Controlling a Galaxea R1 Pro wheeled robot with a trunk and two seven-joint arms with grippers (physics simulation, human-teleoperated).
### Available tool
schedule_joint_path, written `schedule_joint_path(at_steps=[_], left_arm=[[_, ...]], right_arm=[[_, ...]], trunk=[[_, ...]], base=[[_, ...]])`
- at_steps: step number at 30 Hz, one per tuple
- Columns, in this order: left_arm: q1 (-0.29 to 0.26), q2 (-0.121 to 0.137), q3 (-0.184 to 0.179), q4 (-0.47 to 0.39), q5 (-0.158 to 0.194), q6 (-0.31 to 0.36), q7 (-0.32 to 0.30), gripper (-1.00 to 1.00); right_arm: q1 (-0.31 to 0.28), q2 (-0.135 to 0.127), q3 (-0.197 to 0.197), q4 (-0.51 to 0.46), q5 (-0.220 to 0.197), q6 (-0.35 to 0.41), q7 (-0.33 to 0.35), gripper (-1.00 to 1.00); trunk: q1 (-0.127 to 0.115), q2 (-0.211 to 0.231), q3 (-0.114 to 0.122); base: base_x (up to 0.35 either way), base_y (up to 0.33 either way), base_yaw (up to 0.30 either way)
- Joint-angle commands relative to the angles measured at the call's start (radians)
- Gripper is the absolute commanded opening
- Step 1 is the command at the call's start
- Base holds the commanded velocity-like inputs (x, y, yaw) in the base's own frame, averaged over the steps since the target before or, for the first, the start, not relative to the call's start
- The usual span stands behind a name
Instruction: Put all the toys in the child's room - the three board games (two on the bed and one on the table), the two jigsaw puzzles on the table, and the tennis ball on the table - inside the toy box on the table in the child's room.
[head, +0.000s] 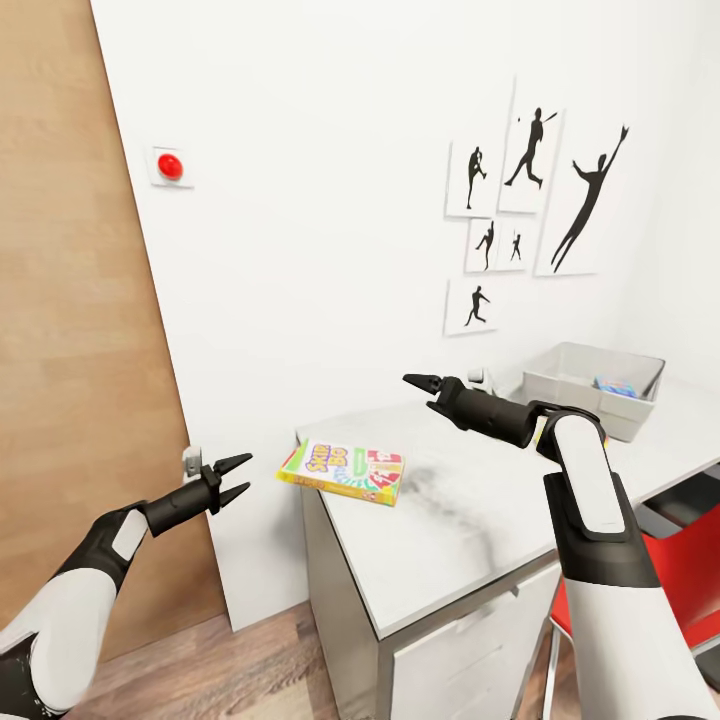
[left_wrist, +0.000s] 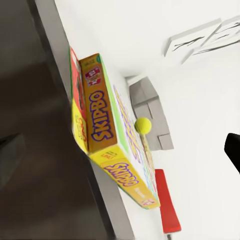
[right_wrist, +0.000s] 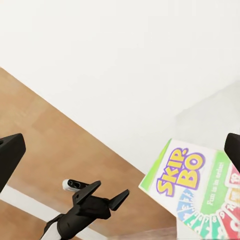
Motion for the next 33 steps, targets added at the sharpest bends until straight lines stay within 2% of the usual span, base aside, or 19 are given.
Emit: schedule_joint_path(at_steps=[1,11,21,33], left_arm=[[-0.001,0.000,0.003,0.000,0.001,0.006,-0.002,1.00],[-0.001,-0.001,0.003,0.000,0.001,0.006,0.005,1.00],[-0.001,-0.005,0.001,0.000,0.001,0.000,0.007,1.00],[-0.001,-0.012,0.003,0.000,0.001,0.000,0.007,1.00]], right_arm=[[-0.001,0.000,-0.001,-0.001,-0.011,0.003,-0.010,1.00],[-0.001,0.000,-0.001,-0.001,-0.011,0.003,-0.010,1.00],[-0.001,0.000,-0.003,-0.001,-0.011,0.003,-0.010,1.00],[-0.001,-0.001,-0.003,0.000,-0.011,0.003,-0.010,1.00]], trunk=[[0.004,-0.008,-0.004],[0.042,-0.078,-0.036],[0.042,-0.078,-0.036],[0.042,-0.078,-0.036]], base=[[0.002,0.001,0.000],[0.000,0.000,0.000],[0.000,-0.006,0.043],[0.000,-0.112,0.073]])
